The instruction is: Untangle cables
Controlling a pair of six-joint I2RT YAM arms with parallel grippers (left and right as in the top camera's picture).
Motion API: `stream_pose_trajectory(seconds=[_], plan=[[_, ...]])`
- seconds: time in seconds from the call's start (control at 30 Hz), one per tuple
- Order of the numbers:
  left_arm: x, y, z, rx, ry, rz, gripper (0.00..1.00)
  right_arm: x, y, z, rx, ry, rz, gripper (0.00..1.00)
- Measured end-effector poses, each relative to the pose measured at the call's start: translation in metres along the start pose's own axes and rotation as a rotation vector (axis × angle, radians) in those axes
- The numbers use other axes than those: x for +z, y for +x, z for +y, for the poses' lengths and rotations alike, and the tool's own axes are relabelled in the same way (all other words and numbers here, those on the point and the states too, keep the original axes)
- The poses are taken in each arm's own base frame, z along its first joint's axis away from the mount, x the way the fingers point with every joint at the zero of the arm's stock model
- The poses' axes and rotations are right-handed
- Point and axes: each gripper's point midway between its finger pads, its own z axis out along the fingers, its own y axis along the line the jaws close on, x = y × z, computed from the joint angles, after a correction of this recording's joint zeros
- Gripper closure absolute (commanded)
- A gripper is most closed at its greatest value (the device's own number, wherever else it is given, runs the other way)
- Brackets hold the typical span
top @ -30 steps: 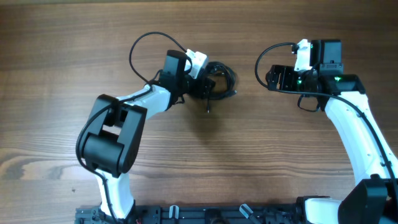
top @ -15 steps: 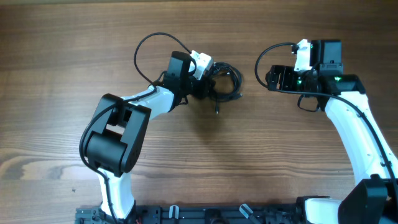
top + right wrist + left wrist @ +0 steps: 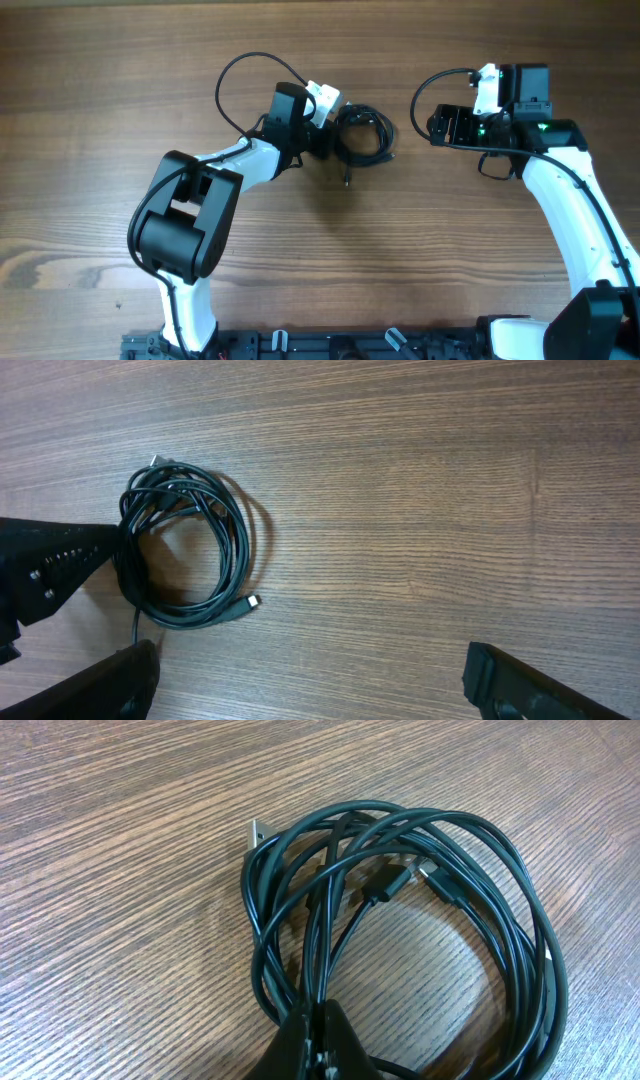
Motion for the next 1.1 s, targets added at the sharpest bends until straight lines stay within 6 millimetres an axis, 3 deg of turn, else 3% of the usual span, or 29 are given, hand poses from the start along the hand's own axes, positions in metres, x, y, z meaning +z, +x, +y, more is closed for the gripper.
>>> stream_pose_trajectory(seconds=[0.17,0.27,0.43,0.5,0.77,0.97,1.1], plan=[[-0.001,-0.003,0.000,-0.033,0.000,0.009,0.96,0.000,0.004,-0.001,0.007,0.002,0.016,0.00],[-0.012,-0.019,-0.005,-0.038,-0.001,-0.004,0.96,0.000,0.005,-0.001,0.008,0.003,0.022,0.00],[-0.069,-0.090,-0.028,0.024,0.004,-0.163,0.96,0.000,0.007,0.009,0.006,-0.053,0.033,0.00],[-0.091,-0.109,-0.037,0.042,0.005,-0.208,0.96,0.000,0.008,0.017,-0.006,-0.095,0.037,0.00],[-0.141,-0.132,-0.058,0.054,0.008,-0.269,0.96,-0.007,-0.006,0.056,-0.107,-0.321,-0.030,0.00],[-0.198,-0.163,-0.082,0.081,0.019,-0.402,0.96,-0.003,-0.003,0.059,-0.117,-0.352,-0.015,0.00],[-0.230,-0.176,-0.095,0.110,0.022,-0.472,0.96,0.016,0.003,0.056,-0.103,-0.354,0.026,0.00]])
